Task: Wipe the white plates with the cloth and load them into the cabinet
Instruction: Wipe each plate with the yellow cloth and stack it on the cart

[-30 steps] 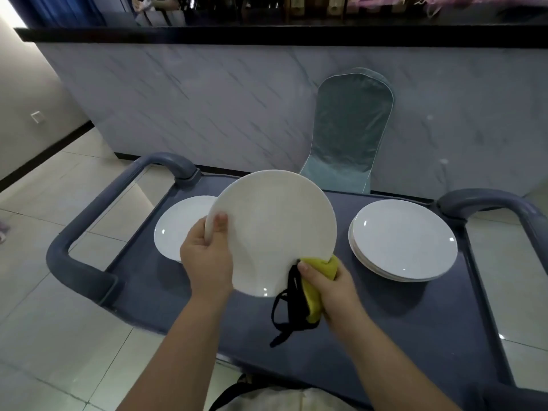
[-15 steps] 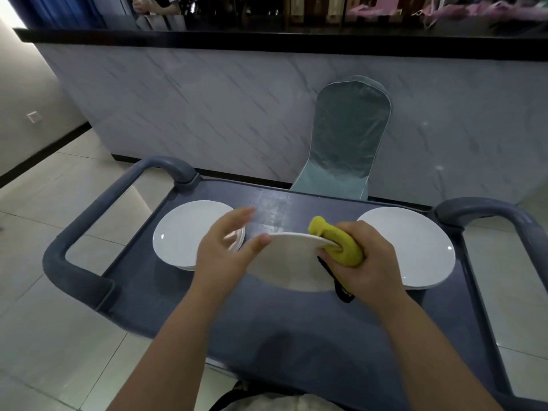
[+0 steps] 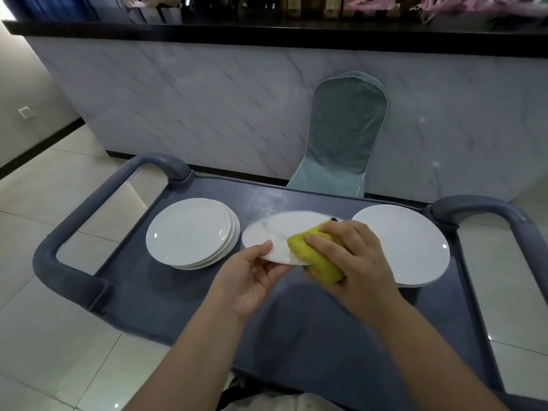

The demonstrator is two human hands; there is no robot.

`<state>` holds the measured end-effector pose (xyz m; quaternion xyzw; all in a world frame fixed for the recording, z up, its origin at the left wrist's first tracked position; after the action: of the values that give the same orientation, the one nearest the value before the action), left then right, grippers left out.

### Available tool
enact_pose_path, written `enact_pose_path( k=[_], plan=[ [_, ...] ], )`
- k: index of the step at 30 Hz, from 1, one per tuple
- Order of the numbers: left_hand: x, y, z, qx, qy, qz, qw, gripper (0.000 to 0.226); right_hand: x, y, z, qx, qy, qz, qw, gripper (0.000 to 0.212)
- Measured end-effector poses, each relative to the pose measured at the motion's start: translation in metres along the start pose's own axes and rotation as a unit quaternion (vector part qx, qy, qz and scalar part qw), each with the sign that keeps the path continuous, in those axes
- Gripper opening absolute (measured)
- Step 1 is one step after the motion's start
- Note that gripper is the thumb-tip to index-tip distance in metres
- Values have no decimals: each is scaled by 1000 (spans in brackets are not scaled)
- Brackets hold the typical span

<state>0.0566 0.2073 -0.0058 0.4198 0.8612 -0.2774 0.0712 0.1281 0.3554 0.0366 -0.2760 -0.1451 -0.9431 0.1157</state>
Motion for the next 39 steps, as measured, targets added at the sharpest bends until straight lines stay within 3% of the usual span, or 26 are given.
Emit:
enact_pose_path(
  k=[2,4,6,8,12,14,18,20,24,30,35,39],
  plan=[
    [0,3,-3,26,41,-19,999,44,-8,9,-11,23,9,-68,997,52],
    [0,4,-5,58,60,-51,995,49,-11,22,-22,37,-24,-134,990,47],
    [0,4,-7,77,77,-79,991,50,-11,27,-27,43,-59,-133,988,37],
    [-3,1,-6,94,91,-97,987,51,-10,12,-21,71,-80,-117,987,32],
    [-14,-13,1,131,105,-109,980,55,3,-51,-2,168,-84,-217,958,38],
    [-15,-17,0,131,105,-118,979,55,9,-46,-2,156,-64,-206,964,37],
    [-9,-21,-1,110,78,-132,982,56,-8,30,-33,104,-27,-60,992,30],
    [-9,-23,3,114,67,-133,982,56,-11,32,-35,89,-23,-31,995,28],
    [-10,-19,3,99,89,-130,982,51,-3,-33,-6,175,-78,-204,960,31],
    [-4,-15,-4,151,90,-128,976,48,-8,38,-36,103,-51,-37,993,29],
    [-18,-24,2,242,107,-94,960,60,-12,-42,-17,234,-56,-193,951,27],
    [-33,-32,2,395,130,-29,909,63,33,-85,3,268,43,-195,942,27]
  ],
)
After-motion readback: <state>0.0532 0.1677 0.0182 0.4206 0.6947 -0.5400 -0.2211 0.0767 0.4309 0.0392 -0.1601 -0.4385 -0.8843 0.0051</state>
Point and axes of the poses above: each hand's wrist, its own x-axis towards the middle knuckle, its own z-axis out of the back of the hand, y = z × x, the point moved 6 cm from there along x, towards the middle knuckle, and after that the axes turned 13 degrees about y, right-handed, at the moved point
